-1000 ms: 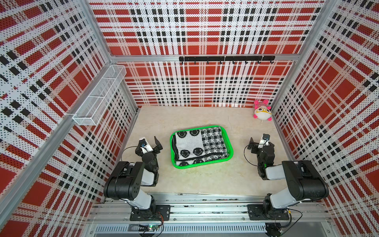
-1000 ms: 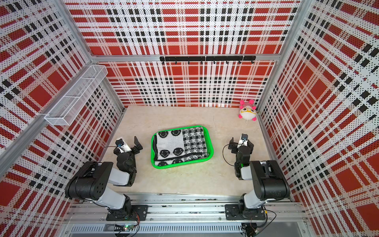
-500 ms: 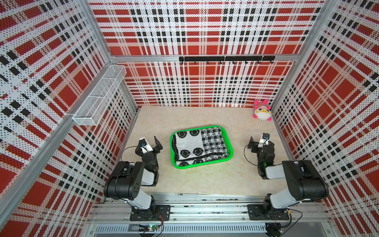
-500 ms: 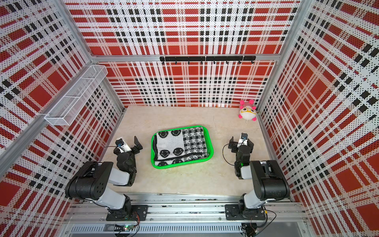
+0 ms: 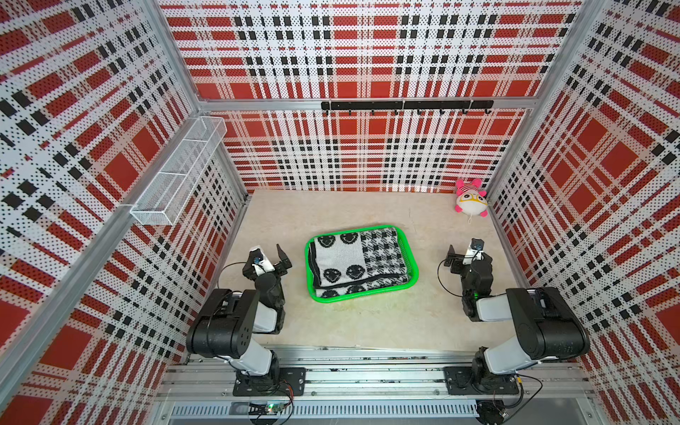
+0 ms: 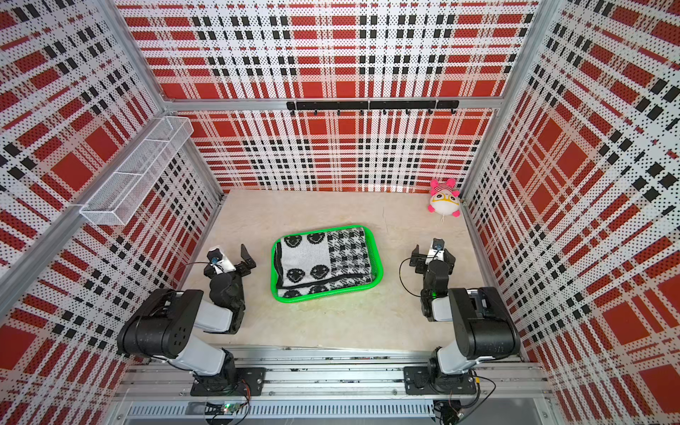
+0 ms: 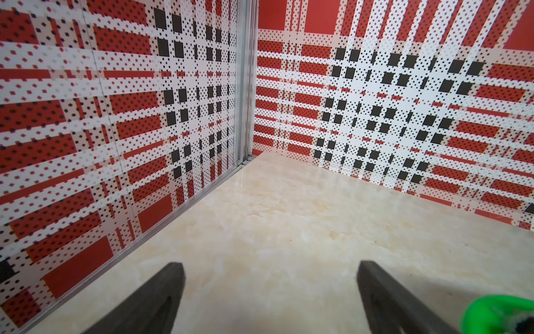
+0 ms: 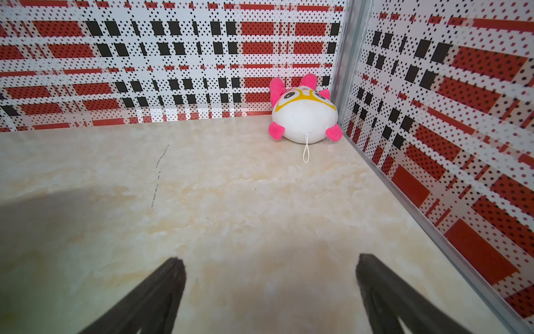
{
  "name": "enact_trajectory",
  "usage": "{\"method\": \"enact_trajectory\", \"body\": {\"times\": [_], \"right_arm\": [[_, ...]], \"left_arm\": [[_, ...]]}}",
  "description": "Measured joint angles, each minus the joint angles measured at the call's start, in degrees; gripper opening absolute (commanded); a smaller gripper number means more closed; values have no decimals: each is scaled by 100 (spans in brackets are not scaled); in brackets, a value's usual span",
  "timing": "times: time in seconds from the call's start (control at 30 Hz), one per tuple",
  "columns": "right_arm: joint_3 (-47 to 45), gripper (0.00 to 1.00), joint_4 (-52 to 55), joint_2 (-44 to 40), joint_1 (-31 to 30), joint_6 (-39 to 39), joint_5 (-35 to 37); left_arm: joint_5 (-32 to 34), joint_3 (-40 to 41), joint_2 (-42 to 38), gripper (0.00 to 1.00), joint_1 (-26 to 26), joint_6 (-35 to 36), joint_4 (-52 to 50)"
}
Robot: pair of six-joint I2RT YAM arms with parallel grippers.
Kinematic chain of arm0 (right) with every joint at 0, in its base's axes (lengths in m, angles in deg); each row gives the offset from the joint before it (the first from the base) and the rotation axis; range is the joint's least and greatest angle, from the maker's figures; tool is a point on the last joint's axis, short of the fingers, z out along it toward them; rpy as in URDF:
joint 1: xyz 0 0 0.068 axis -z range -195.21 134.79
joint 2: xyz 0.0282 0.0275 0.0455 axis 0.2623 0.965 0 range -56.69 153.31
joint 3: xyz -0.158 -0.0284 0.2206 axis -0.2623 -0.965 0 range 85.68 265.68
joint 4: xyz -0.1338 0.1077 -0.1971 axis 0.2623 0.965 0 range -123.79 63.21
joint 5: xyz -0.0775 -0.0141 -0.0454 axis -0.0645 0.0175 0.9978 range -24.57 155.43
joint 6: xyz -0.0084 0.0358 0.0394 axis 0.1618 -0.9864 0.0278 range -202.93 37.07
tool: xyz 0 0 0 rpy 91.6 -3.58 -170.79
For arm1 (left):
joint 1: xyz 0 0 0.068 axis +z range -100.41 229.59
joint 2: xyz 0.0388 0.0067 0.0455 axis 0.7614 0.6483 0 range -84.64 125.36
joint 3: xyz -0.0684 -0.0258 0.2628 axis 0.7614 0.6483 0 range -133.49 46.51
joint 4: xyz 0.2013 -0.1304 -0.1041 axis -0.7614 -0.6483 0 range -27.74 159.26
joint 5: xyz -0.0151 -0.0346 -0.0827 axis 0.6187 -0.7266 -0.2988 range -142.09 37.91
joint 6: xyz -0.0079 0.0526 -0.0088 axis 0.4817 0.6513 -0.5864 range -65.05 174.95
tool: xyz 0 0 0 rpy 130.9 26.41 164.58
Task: Put the folded scarf in the basket
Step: Reset both arms
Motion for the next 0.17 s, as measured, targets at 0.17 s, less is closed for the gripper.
{"method": "enact_trajectory", "body": {"times": [0.17], "right_arm": [[15,100,24,7,0,2,0]], "left_arm": [[0,0,0,99,-2,0,0]]}}
